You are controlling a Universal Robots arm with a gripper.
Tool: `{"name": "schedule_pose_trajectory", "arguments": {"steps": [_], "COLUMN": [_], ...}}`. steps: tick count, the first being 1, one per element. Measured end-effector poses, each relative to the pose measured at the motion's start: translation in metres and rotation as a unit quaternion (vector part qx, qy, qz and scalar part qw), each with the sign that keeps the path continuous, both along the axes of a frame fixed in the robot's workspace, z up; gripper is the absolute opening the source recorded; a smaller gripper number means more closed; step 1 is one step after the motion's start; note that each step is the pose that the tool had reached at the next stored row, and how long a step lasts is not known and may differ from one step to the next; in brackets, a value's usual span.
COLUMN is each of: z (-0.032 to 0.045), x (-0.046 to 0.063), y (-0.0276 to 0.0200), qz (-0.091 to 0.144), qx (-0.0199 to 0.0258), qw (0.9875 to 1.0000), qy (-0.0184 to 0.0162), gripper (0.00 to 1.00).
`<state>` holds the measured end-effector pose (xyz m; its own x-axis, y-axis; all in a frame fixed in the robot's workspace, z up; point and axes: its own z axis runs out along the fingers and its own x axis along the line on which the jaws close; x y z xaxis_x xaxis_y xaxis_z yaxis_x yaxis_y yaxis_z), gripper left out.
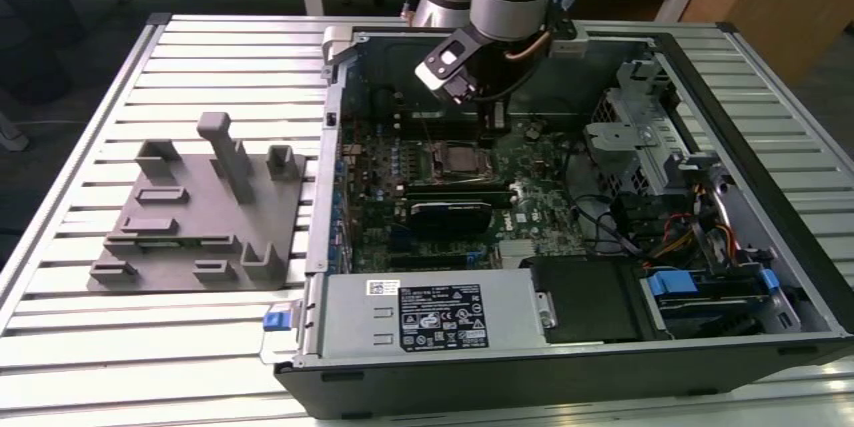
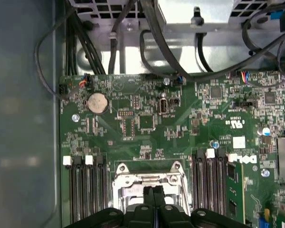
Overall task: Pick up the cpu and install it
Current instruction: 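Close the cpu cover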
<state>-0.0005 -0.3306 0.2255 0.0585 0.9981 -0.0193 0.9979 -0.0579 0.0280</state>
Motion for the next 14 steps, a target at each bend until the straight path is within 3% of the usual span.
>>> {"name": "schedule_pose_trajectory", "arguments": {"steps": [14], "z": [-0.0006], "x": [-0.019], "y": [-0.0011], "qz": [0.000], "qx": [0.0000], "qw": [1.0000], "qy": [0.0000], "gripper": [0.11]}}
